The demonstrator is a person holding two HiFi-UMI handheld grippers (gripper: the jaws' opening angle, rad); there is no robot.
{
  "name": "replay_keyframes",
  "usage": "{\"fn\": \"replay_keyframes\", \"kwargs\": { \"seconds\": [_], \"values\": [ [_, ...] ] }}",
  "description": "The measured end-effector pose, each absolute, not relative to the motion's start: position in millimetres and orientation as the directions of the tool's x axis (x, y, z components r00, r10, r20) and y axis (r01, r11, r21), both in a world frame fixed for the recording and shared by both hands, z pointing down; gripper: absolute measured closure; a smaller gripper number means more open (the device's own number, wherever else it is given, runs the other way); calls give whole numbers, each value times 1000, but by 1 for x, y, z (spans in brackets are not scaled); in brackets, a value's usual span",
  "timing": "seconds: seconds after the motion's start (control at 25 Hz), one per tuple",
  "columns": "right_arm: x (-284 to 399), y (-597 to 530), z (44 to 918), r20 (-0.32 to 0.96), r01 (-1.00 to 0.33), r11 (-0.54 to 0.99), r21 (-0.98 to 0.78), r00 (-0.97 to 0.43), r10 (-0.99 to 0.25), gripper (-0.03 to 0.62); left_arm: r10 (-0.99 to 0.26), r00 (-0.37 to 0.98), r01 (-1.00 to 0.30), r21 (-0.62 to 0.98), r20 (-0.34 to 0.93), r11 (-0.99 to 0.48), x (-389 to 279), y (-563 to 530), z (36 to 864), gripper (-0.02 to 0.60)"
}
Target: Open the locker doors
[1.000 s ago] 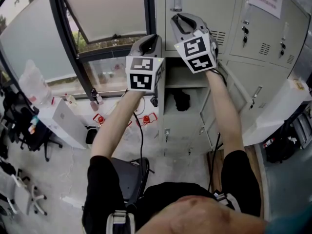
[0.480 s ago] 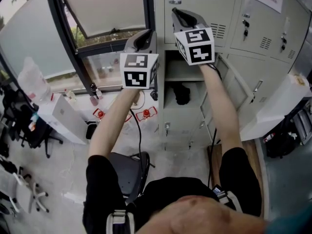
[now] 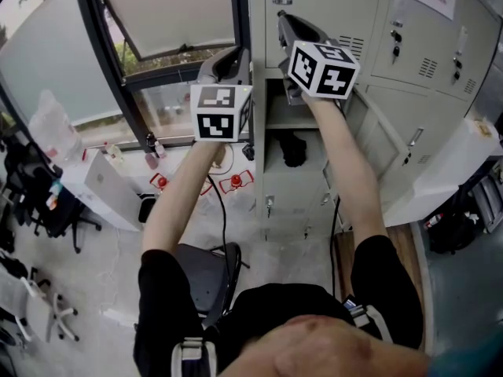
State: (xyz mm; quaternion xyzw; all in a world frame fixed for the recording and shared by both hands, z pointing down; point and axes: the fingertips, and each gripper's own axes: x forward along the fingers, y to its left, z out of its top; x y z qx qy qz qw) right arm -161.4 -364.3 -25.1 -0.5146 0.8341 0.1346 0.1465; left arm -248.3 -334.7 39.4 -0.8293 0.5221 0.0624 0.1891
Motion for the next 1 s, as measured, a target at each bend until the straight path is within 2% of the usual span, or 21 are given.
{"fn": "replay_keyframes", "kwargs": {
  "seconds": [0.2, 0.52, 0.8, 1.0],
  "values": [
    [-159, -364, -27, -404, -849, 524, -74, -455, -794, 554, -843, 442, -892, -251, -306, -377, -250, -331, 37, 572],
    [-152, -366, -24, -476, -666, 668, -332, -493, -728, 551, -847, 435, -892, -277, -305, -358, -254, -324, 35, 572],
    [-149, -368, -22, -606, -327, 756, -567, -457, -651, 546, -852, 439, -887, -288, -285, -361, -254, -326, 39, 572],
    [-146, -372, -16, -670, -142, 764, -629, -399, -626, 548, -846, 449, -881, -298, -287, -366, -253, -324, 38, 572]
  ]
}}
